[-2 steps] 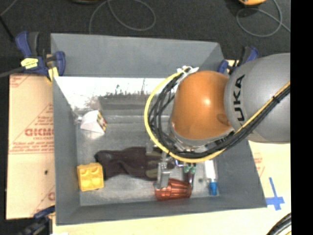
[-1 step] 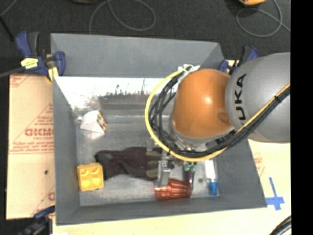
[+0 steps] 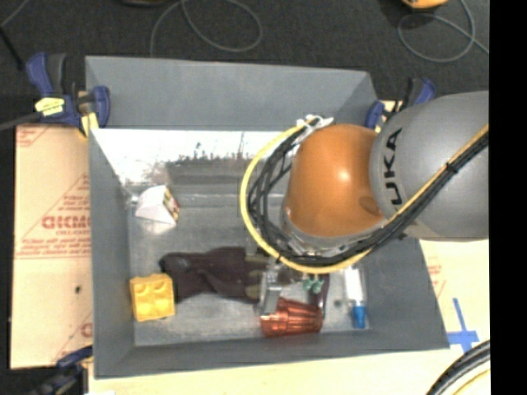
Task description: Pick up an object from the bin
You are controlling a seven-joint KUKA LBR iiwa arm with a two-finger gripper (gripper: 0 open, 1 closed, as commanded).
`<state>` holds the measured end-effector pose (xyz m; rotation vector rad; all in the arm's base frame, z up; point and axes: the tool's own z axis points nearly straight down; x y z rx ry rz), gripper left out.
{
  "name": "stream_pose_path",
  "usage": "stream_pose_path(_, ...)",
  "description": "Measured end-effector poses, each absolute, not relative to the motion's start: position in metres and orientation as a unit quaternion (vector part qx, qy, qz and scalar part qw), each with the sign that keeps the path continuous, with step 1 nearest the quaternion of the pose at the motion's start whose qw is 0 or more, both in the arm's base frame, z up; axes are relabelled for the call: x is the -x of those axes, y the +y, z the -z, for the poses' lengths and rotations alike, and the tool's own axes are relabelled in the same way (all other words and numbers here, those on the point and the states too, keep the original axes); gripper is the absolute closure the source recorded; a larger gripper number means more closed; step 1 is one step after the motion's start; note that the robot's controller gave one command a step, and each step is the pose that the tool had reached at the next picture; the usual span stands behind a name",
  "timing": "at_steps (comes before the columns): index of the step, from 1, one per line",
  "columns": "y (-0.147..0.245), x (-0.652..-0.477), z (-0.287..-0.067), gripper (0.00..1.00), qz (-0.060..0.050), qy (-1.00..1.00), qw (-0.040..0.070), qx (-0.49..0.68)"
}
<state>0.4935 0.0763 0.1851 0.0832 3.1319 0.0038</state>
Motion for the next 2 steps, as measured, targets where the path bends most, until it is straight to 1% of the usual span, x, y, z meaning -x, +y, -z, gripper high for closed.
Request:
stream_pose_path(1, 0.078, -0.525, -0.143, 0.0, -0.001, 0.999, 0.002, -0.045)
stream_pose_path(2, 0.086, -0.538, -0.107, 0.0, 0.0, 0.997, 0.004, 0.079)
